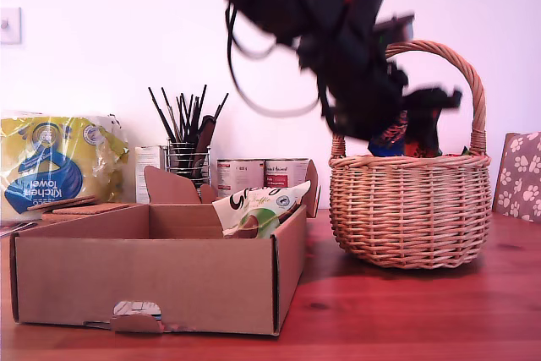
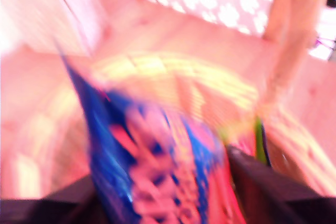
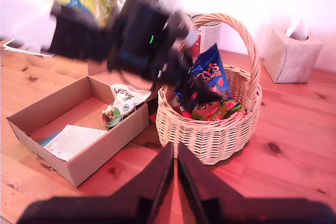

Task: Move the bags of Easter eggs from the cardboard box on the left into the woven basket on the right side.

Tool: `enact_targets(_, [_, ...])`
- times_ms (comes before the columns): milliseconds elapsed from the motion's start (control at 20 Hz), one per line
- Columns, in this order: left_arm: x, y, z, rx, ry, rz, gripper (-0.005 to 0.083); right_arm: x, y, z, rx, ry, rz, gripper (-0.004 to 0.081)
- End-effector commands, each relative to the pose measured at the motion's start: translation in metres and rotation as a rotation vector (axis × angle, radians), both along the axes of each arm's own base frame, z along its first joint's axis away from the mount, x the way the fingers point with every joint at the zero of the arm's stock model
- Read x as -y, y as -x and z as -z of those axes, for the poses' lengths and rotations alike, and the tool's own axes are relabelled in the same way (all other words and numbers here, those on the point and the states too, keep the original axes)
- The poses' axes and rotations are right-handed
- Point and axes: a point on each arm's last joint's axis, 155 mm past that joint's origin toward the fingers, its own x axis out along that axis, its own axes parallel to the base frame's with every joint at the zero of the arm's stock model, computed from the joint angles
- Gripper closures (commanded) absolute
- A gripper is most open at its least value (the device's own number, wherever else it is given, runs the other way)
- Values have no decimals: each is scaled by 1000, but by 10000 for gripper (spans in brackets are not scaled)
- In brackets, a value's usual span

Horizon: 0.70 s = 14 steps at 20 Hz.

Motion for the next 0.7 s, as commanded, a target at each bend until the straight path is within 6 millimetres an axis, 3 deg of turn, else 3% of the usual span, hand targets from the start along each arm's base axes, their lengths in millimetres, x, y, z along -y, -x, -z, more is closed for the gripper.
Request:
enact_targets(0, [-2, -4, 12, -8, -42, -20, 135, -1, -1, 1, 0, -9, 0, 783])
enact_targets(100, [-9, -9, 2, 14, -83, -51, 145, -1, -1, 0, 2, -12, -3, 783])
enact_targets(200, [-17, -7, 6, 5, -152, -56, 204, -2, -1, -2, 10, -16, -3, 782])
enact_targets(400, [-34, 7, 18, -62, -244, -58, 422, -2, -1, -4, 15, -19, -3, 783])
enact_targets(500, [-41, 14, 3, -67, -250, -54, 479, -4, -1, -4, 14, -22, -13, 783])
enact_targets(650, [-53, 29, -36, -59, -236, -48, 493, -6, 1, -4, 12, -26, -28, 783])
